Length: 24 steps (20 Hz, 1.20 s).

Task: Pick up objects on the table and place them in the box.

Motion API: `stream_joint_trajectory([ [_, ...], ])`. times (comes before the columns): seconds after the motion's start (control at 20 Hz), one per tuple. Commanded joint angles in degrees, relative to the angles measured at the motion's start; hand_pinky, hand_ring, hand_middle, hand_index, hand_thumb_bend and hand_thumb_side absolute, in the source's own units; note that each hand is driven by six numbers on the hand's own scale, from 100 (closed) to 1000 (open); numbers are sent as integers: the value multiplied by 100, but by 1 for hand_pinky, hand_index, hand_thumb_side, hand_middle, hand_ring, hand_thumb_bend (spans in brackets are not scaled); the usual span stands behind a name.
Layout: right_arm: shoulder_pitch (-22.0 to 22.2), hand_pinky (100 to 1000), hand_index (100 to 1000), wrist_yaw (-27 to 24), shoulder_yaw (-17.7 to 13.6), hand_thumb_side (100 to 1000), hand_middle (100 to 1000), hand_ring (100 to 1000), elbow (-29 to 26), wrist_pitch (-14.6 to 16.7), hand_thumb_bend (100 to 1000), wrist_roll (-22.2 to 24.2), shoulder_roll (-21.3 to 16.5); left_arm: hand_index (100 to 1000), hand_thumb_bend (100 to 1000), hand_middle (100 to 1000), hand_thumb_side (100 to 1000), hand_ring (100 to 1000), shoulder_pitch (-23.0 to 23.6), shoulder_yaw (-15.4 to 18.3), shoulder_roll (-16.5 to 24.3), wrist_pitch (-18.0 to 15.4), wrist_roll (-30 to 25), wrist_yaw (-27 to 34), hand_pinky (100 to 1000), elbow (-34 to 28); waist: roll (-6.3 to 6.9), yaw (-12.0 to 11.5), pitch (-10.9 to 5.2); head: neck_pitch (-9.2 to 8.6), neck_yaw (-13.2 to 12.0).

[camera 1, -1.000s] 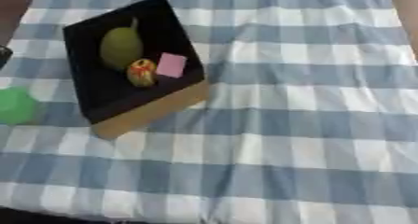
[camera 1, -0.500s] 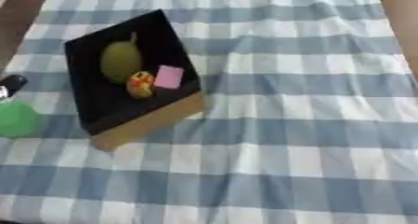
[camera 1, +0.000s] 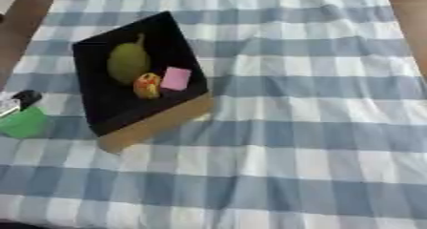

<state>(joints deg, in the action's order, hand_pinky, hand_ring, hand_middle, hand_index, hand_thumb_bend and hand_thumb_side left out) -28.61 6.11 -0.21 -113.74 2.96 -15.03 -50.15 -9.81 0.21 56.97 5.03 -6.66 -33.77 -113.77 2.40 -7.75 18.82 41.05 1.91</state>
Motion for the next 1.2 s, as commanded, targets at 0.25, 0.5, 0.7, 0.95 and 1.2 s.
stream_joint_trajectory([
  [0.25,39,846,848,0,-121,356,757,812,-85,-43,100,-54,-78,946,595,853,621,900,66,76,297,-142,-446,44,934,-82,45,-22,-245,266,120],
  [0.5,99,846,847,-1,-138,363,756,809,-85,-72,100,-60,-45,942,594,854,596,900,94,108,308,-213,-779,40,934,-82,12,-40,-277,306,138],
  [0.7,148,847,847,-3,-152,365,755,809,-85,-100,100,-67,-18,942,593,856,581,901,76,136,325,-208,-1073,114,934,-82,-23,-56,-316,307,196],
  [0.95,196,847,847,-1,-178,361,754,807,-85,-122,100,-88,23,950,585,865,539,905,25,100,376,-215,-1386,170,938,-82,-68,-72,-374,307,203],
  [1.2,245,846,845,-17,-200,364,753,805,-85,-147,100,-118,55,952,575,870,465,908,-44,40,427,-254,-1681,201,941,39,-90,-86,-420,307,166],
])
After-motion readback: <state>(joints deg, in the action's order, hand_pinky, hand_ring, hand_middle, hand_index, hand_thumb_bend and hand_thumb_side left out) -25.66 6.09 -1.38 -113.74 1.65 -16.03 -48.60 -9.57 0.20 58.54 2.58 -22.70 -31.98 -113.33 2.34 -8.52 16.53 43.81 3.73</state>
